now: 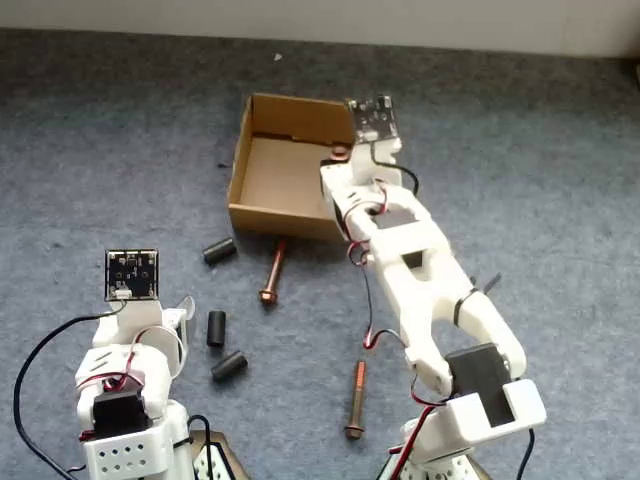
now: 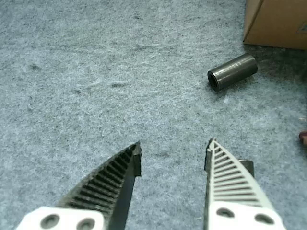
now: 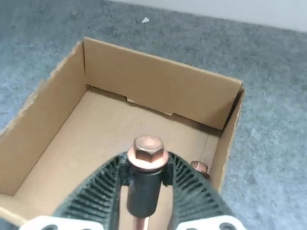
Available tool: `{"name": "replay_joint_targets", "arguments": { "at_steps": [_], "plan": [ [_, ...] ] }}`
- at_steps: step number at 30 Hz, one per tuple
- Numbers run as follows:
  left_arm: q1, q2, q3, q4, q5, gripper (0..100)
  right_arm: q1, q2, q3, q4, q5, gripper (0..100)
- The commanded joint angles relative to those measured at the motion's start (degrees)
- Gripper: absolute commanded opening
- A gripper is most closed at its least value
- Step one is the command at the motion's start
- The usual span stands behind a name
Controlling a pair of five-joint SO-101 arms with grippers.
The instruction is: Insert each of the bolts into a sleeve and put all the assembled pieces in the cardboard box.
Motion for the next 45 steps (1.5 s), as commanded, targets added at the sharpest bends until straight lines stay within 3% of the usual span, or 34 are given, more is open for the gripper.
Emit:
{"name": "replay_joint_targets", "arguments": {
  "at_steps": [1,9,18,28,31,36,40,45],
  "plan": [
    [-0.66,-0.66,-0.04,-1.05,-0.35,23,0.66,-1.63,-7.52,8.66,0.35,13.1],
    [-0.66,-0.66,-0.04,-1.05,-0.44,23,1.45,-2.95,-15.52,28.35,0.62,16.6],
    [-0.66,-0.66,-0.04,-1.05,-0.53,23,6.9,-19.65,-13.93,49.54,0.7,16.6],
    [-0.66,-0.66,-0.04,-1.05,-0.53,23,6.64,-28.97,4.0,54.11,0.7,16.6],
    [-1.63,-0.66,-0.04,-1.14,-0.35,23,2.42,-29.32,6.64,54.11,0.0,16.6],
    [-7.34,-0.66,-0.75,-1.49,-0.26,23,-8.13,-28.7,6.99,52.88,-15.47,17.0],
    [-10.33,-0.66,-0.75,-3.16,0.97,23,-17.01,-28.7,7.43,48.92,-18.73,17.0],
    [-14.29,-0.66,-0.75,-5.8,4.22,23,-27.65,-28.7,7.43,42.86,-31.91,17.0]
  ]
}}
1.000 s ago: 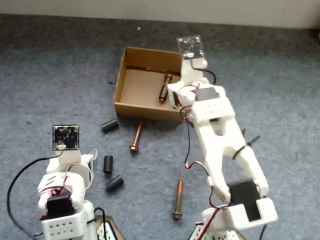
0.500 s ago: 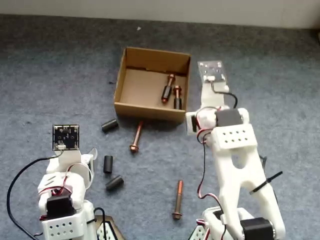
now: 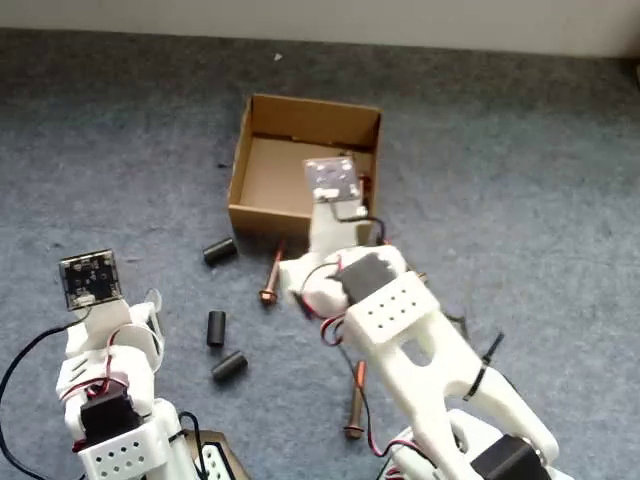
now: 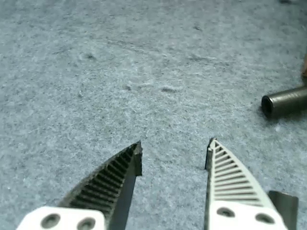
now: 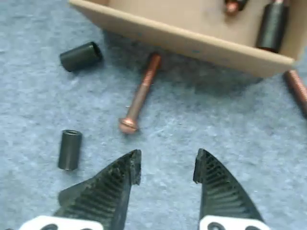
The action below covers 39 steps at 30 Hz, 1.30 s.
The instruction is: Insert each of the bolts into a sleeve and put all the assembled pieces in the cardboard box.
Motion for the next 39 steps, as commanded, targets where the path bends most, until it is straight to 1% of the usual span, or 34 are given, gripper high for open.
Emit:
{"name": "replay_joint_targets", "arguments": {
  "at_steps": [1,5,8,10,16,21,25,29,31,35,39],
  "plan": [
    [-2.95,-0.48,-0.75,-2.46,1.67,23,-7.69,-1.8,-0.48,-4.97,-9.32,17.0],
    [-3.03,-0.48,-0.75,-2.46,1.76,23,-13.32,-1.8,-0.4,-8.4,-18.37,17.0],
    [-3.03,-0.48,-1.1,-2.55,1.85,23,-17.19,-1.71,-0.4,-9.45,-22.68,17.0],
    [-3.56,-0.48,-1.71,-2.37,3.78,23,-19.38,-1.01,-0.4,-9.45,-24.62,17.0],
    [-8.75,-0.48,-1.71,-4.13,4.92,23,-20.79,8.66,-0.92,-9.45,-25.41,17.0],
    [-8.57,-0.48,-1.71,-4.13,4.92,23,-22.73,17.01,-1.01,-9.27,-25.41,17.0],
    [-8.57,-0.48,-1.71,-4.13,4.92,23,-25.1,16.57,-1.01,-9.1,-25.41,17.0],
    [-8.57,-0.48,-1.71,-4.13,4.92,23,-25.89,15.78,-1.01,-9.45,-26.46,17.0],
    [-8.57,-0.48,-1.71,-4.13,4.92,23,-26.15,16.84,-1.1,-9.89,-27.78,17.0],
    [-8.48,-0.48,-1.63,-4.13,4.92,23,-26.15,21.14,-1.1,-13.14,-27.78,17.0],
    [-8.48,-0.48,-1.63,-4.13,4.92,23,-26.15,23.43,-1.19,-13.76,-27.78,17.0]
  ]
}}
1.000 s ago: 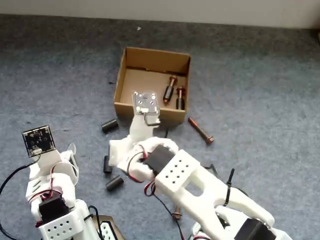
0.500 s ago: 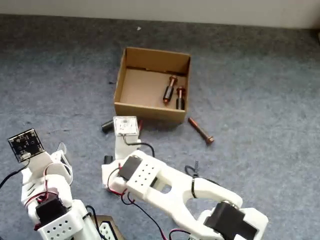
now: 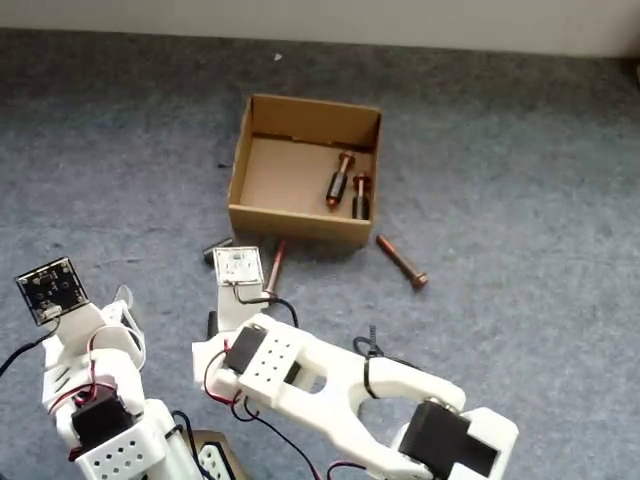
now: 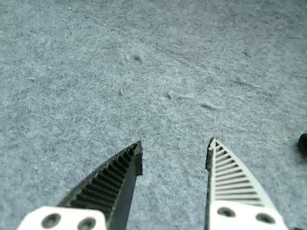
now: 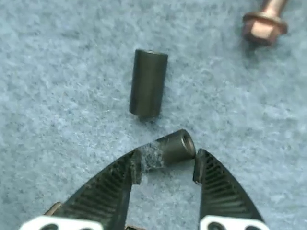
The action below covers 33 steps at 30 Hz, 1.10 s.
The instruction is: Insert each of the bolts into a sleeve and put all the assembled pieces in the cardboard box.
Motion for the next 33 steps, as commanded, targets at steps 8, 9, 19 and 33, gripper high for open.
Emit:
{"name": "replay_joint_targets", "arguments": {
  "at_steps": [8,9,19,33],
  "plan": [
    [1.98,-0.48,-1.27,-1.05,0.26,23,-0.31,0.57,-0.75,-0.48,-0.62,17.0],
    [2.42,-0.48,-1.27,-0.97,0.26,23,-0.31,0.57,-0.75,-0.48,-0.62,17.0],
    [2.68,-0.48,-1.1,-0.97,0.26,23,3.56,0.57,-0.31,-0.22,-0.53,17.0],
    [2.68,-0.48,-1.1,-0.88,0.26,23,9.19,-0.13,-0.92,10.07,-0.44,17.0]
  ]
}}
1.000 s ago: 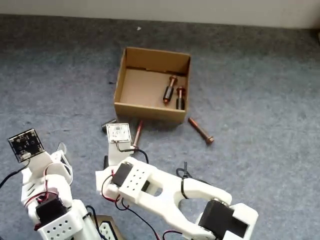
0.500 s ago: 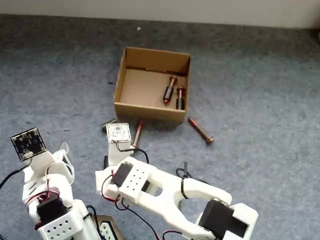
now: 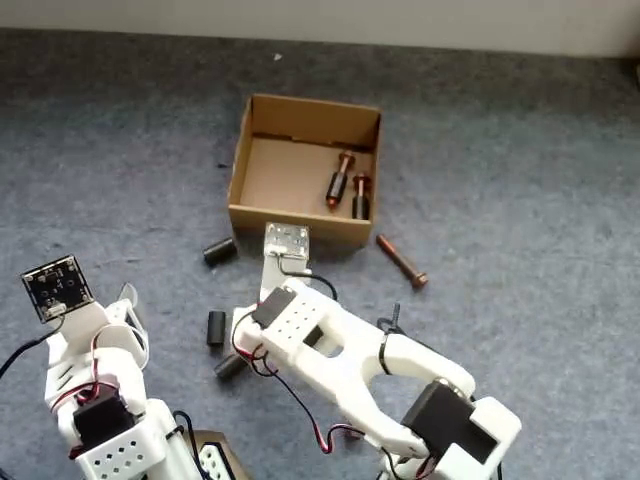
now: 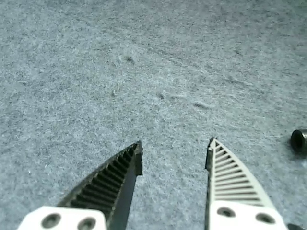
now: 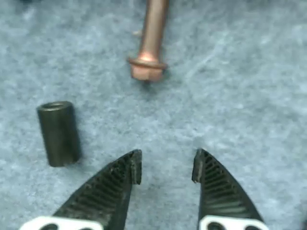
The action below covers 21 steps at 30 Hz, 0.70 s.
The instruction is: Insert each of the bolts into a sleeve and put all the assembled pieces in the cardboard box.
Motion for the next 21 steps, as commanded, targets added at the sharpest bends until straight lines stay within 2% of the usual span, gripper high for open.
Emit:
{"name": "replay_joint_targets", "arguments": {
  "at_steps": [1,5,15,21],
  "plan": [
    [0.92,-0.48,-1.1,-0.79,0.26,23,-3.38,-1.01,-0.92,2.07,-0.53,17.0],
    [0.92,-0.48,-1.1,-0.79,0.26,23,-6.9,-1.01,-3.47,2.24,-0.62,17.0],
    [0.92,-0.48,-1.1,-0.97,0.26,23,-7.96,-1.01,-9.98,2.15,-0.97,17.0],
    [0.92,-0.48,-1.1,-1.14,0.26,23,-12.7,-0.4,-10.15,1.1,-0.97,17.0]
  ]
}}
